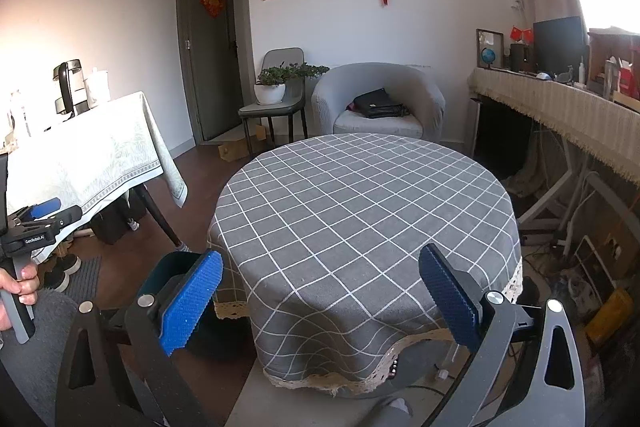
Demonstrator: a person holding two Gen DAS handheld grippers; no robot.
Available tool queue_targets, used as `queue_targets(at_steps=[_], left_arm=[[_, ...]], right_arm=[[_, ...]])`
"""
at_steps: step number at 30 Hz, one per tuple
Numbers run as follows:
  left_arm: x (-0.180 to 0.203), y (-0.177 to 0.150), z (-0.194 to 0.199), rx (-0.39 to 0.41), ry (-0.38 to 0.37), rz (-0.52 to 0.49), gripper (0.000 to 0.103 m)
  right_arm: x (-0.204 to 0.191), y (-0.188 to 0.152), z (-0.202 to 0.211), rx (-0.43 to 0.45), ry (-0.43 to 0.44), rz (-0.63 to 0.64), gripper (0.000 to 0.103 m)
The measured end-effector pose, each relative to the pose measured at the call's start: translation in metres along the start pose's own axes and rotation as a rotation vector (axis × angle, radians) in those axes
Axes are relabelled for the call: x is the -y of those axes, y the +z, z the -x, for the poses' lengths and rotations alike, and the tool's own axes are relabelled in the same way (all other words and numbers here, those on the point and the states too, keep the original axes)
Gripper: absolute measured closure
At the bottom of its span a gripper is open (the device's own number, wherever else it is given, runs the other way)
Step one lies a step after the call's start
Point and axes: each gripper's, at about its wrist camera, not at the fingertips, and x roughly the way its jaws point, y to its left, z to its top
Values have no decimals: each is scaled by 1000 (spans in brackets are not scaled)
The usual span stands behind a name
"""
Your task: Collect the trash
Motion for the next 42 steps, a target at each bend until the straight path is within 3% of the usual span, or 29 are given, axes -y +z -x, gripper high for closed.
queue_targets(at_steps=[42], left_arm=[[-2,1,-4,-14,-6,-2,5]], right_arm=[[1,-1,0,-1,-4,6,4]])
